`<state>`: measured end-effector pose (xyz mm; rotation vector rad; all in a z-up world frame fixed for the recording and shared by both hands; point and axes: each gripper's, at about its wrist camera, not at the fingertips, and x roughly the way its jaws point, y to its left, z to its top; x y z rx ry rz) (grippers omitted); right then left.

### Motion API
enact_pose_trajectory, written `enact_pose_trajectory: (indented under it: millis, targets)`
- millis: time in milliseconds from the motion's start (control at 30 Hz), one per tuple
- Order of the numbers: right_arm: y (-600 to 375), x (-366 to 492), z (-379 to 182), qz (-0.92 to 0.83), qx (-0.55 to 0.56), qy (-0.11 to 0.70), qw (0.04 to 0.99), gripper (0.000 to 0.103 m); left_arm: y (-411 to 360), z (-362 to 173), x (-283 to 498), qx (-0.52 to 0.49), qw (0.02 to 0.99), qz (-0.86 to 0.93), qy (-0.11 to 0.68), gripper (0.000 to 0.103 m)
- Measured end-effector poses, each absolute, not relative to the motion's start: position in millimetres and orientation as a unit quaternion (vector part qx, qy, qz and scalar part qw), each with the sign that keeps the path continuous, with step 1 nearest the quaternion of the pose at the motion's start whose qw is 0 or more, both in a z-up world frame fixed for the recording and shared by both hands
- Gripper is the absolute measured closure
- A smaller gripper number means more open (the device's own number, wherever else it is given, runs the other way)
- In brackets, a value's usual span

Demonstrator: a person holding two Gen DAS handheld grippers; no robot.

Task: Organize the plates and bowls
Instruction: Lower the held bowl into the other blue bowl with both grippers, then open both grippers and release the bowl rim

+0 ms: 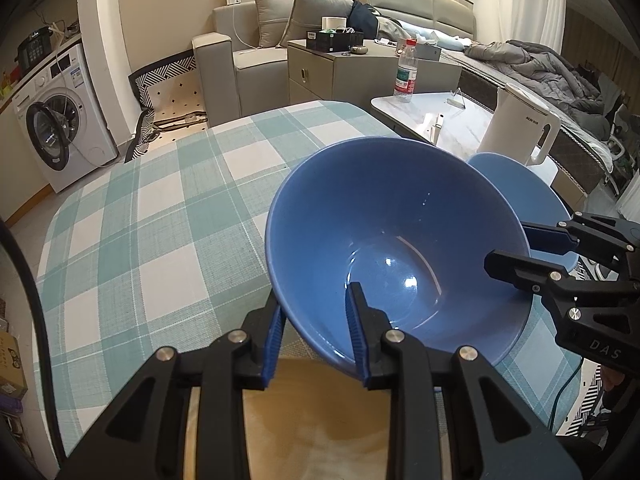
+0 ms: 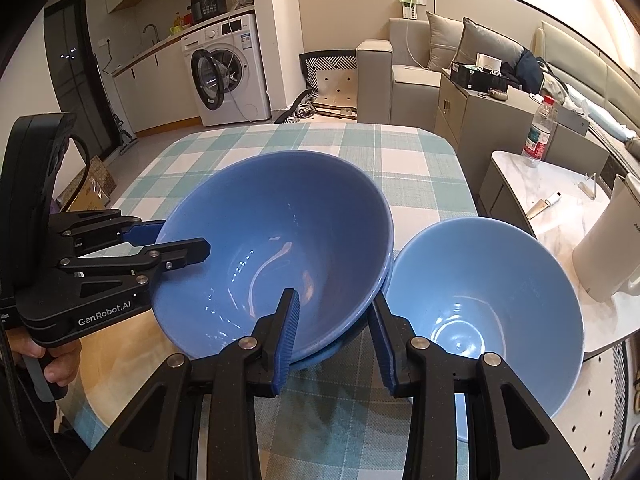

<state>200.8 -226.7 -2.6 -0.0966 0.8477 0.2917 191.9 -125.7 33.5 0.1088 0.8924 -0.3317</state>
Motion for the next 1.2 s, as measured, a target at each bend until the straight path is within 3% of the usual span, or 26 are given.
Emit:
enact_pose_trajectory:
  millis: [633,833,1100,1200]
  targets:
    - [-227,202,-5,0.141,-0.048,0.408,0.901,0.062,-129,33,191,0.061,0.885,-0.164,0.431,0.066]
    - [-228,202,-6,0.144,-0.045,0.409,0.9,0.053,-129,32,191,0.06,0.883,-0.165,0.435,0.059]
    - [-233,202,-6,0.142,-0.039,0.404,0.903,0.05,-128,34,191,0.053,0.882,-0.164,0.439,0.051]
    - [-236,200,-4,0.141,-0.032,0.4,0.905,0.036,-128,36,190,0.05,0.883,-0.164,0.436,0.047]
